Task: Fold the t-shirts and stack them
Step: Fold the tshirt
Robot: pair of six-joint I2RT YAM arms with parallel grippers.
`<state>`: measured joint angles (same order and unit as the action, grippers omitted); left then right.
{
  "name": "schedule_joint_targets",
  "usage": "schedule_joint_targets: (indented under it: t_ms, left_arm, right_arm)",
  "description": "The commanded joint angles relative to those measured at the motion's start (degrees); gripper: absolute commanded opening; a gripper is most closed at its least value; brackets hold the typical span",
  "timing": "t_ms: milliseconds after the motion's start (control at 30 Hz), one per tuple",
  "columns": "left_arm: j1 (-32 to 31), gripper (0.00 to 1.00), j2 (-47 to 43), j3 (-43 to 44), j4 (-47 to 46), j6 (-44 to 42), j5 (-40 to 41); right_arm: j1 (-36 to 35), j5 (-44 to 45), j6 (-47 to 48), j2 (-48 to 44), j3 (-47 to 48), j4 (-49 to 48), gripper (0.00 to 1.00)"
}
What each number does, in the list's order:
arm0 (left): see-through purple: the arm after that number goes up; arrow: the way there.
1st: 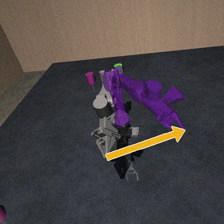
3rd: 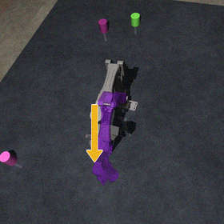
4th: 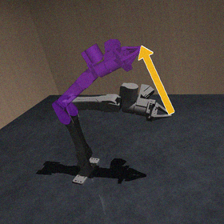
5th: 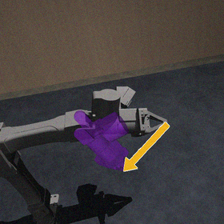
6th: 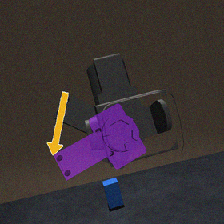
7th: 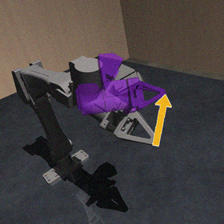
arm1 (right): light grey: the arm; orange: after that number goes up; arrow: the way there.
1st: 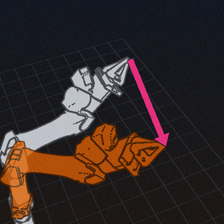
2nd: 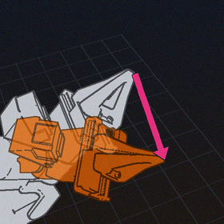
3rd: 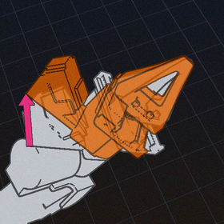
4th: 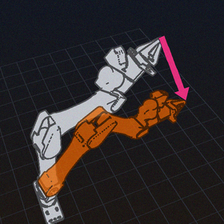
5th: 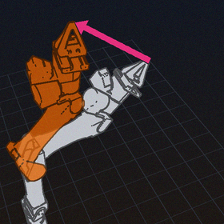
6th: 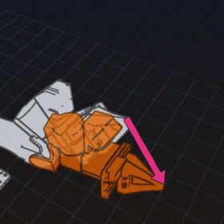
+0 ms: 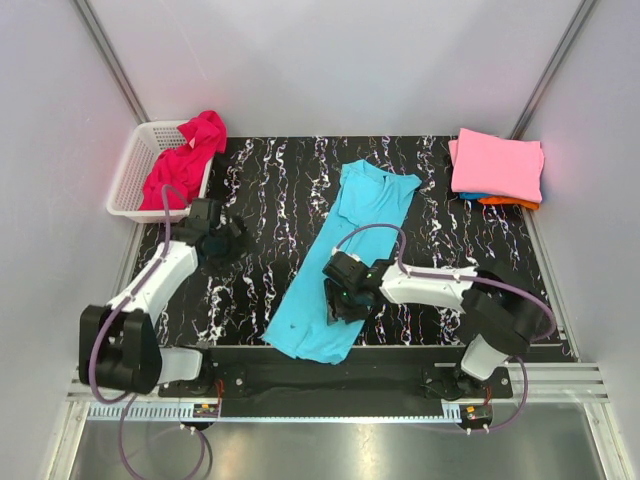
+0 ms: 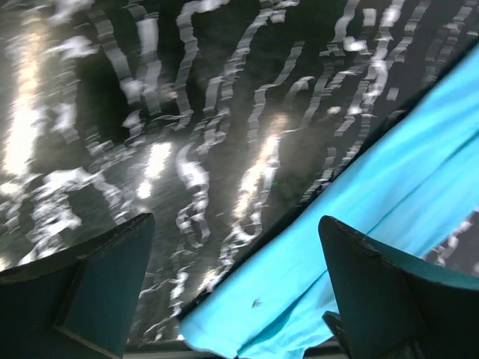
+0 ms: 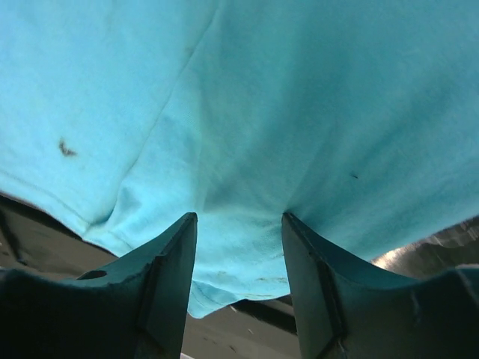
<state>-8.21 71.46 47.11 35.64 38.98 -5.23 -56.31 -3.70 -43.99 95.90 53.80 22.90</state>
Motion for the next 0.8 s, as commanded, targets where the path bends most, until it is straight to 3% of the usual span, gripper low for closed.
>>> schedule_joint_targets:
  t_ms: [0,200,300,433,500,767]
  left_arm:
    - [-1.28,0.96,4.11,7.53,-8.37,-1.54,-8.73]
    - [-10.13,0.96,20.79,22.99,-13.75,-2.5,-13.48]
    - [-15.85,0.96,31.96,39.04,-13.05,-3.47,-14.36]
    - [-20.44,0.96,46.02,53.5,-11.64,-3.12,-15.33]
    - [-21.67,0.96,51.55,57.63,-11.9,-1.73,-14.55]
    - [-23.17,0.97,60.8,60.55,-22.19,1.97,-17.45]
  right_arm:
    - [-2.3,7.56,-1.54,-2.89,-3.79,12.17,0.56]
    - [-3.01,11.52,-3.03,-15.46,-0.8,13.05,0.56]
    - [-2.92,14.33,-4.96,-21.26,-0.63,14.89,0.56]
    - [-2.92,16.8,-6.2,-26.8,-1.07,18.32,0.57]
    - [-2.84,17.67,-7.07,-27.69,-1.59,19.99,0.58]
    - [-2.92,21.8,-9.62,-29.71,-3.53,22.28,0.59]
